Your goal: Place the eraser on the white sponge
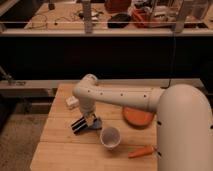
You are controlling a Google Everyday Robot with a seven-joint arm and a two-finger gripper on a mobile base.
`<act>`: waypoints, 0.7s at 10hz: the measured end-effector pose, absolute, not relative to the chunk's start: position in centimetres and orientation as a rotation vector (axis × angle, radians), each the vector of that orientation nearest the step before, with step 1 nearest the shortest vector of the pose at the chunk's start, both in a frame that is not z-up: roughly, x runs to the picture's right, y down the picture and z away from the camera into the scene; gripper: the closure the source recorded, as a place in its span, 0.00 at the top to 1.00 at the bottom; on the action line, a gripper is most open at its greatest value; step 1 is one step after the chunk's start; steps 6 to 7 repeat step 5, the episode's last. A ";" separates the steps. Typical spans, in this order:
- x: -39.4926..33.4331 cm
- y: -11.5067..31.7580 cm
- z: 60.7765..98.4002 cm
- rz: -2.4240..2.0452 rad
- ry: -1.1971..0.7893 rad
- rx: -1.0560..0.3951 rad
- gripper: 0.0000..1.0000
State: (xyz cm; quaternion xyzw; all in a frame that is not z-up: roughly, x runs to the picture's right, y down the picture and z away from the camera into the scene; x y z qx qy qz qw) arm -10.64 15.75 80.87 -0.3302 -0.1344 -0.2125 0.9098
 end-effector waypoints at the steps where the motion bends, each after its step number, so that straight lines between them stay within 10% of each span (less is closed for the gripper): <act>1: -10.6 15.7 80.9 -0.441 -0.277 -0.681 0.79; 7: -10.3 15.7 81.0 -0.446 -0.275 -0.680 0.80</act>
